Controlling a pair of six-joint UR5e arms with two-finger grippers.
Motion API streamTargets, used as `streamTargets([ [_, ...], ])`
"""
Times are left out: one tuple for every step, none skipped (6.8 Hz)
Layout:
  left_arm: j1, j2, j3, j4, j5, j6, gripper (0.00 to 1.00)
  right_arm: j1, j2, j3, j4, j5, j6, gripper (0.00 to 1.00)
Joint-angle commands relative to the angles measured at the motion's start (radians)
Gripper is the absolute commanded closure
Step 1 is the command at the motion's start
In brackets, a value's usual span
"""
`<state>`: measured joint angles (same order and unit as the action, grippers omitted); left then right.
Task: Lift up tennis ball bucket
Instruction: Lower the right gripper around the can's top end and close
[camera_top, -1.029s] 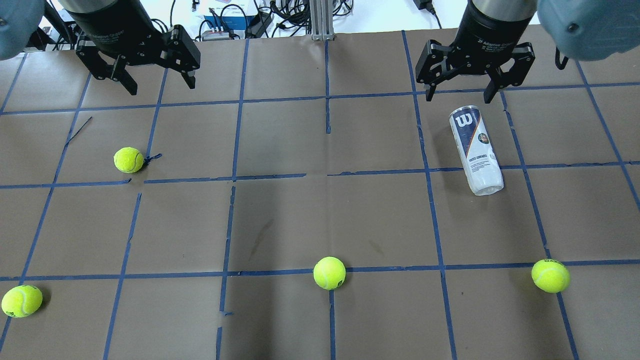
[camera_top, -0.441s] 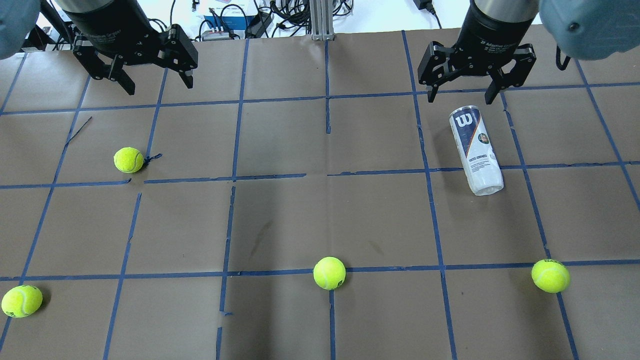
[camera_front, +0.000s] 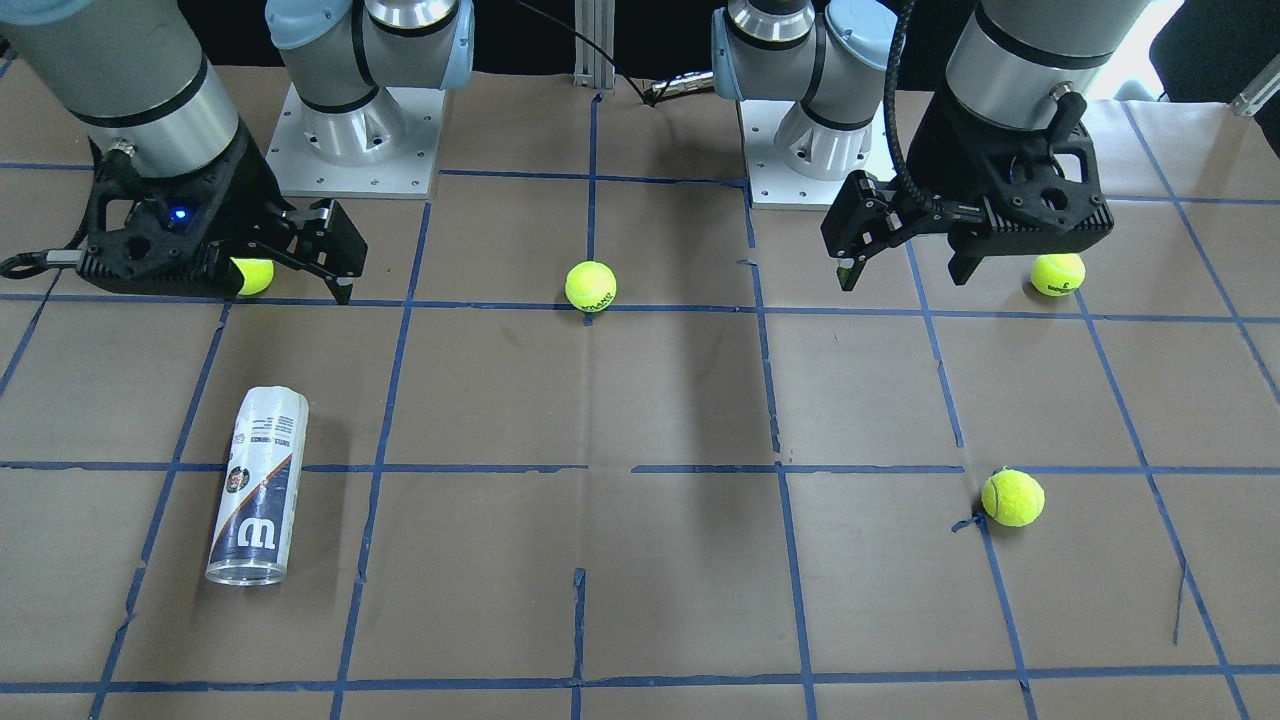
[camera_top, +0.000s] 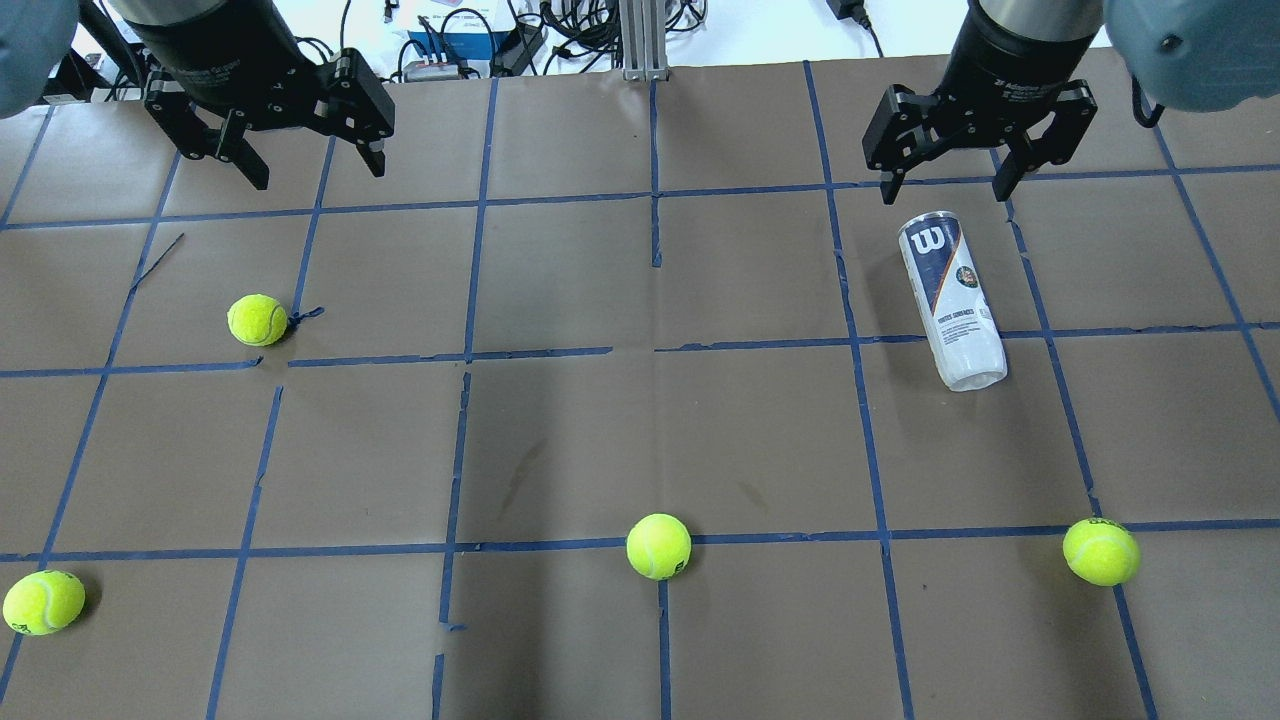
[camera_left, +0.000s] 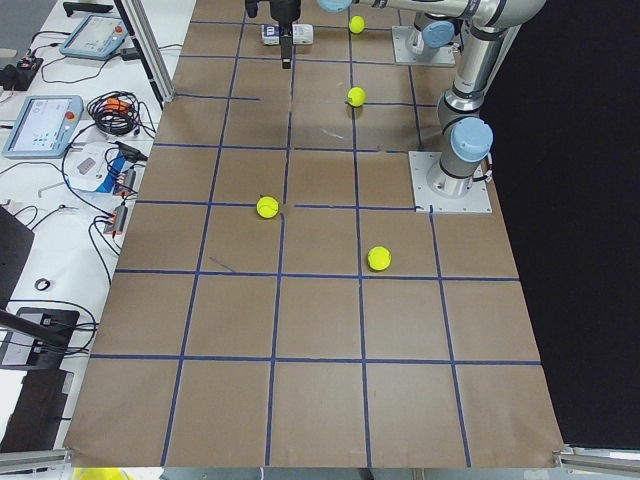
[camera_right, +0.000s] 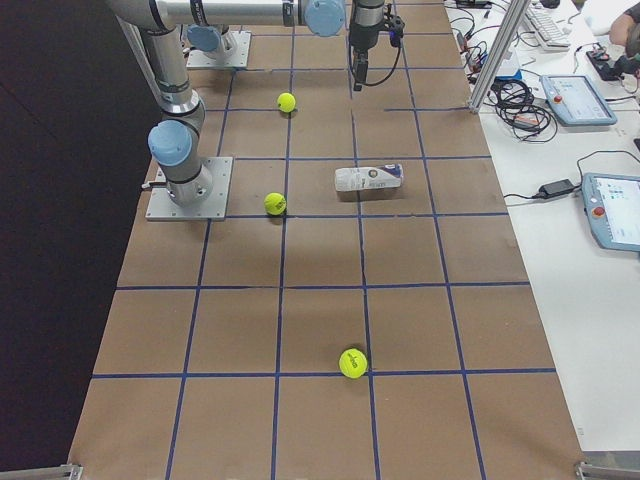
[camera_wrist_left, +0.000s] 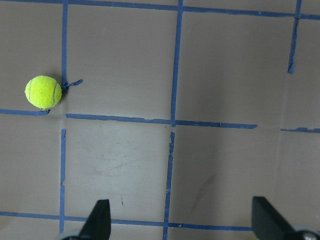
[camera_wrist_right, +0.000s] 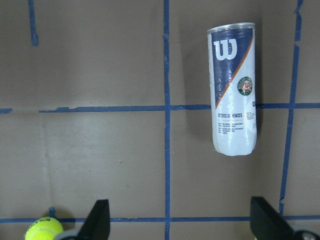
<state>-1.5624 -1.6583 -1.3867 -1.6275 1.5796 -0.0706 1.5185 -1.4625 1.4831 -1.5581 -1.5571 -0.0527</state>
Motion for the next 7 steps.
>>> streamTargets([
  [-0.001, 0.0, 0.0, 0.0, 0.0, 0.0, 0.0, -0.081, 0.039, 0.083, -0.106, 0.005, -0.072, 0.0],
  [-0.001, 0.0, 0.0, 0.0, 0.0, 0.0, 0.0, -0.081, 0.1, 0.118, -0.24, 0.008, -0.081, 0.0],
  [-0.001, 0.0, 0.0, 0.0, 0.0, 0.0, 0.0, -0.081, 0.187, 0.138, -0.331, 0.008, -0.123, 0.0],
  [0.001, 0.0, 0.0, 0.0, 0.0, 0.0, 0.0, -0.081, 0.232, 0.146, -0.383, 0.006, -0.166, 0.0],
  [0.001, 0.0, 0.0, 0.0, 0.0, 0.0, 0.0, -0.081, 0.258, 0.146, -0.396, 0.002, -0.179, 0.0],
  [0.001, 0.0, 0.0, 0.0, 0.0, 0.0, 0.0, -0.083, 0.283, 0.147, -0.422, -0.001, -0.225, 0.0],
  [0.001, 0.0, 0.0, 0.0, 0.0, 0.0, 0.0, -0.089, 0.287, 0.146, -0.428, -0.004, -0.264, 0.0],
])
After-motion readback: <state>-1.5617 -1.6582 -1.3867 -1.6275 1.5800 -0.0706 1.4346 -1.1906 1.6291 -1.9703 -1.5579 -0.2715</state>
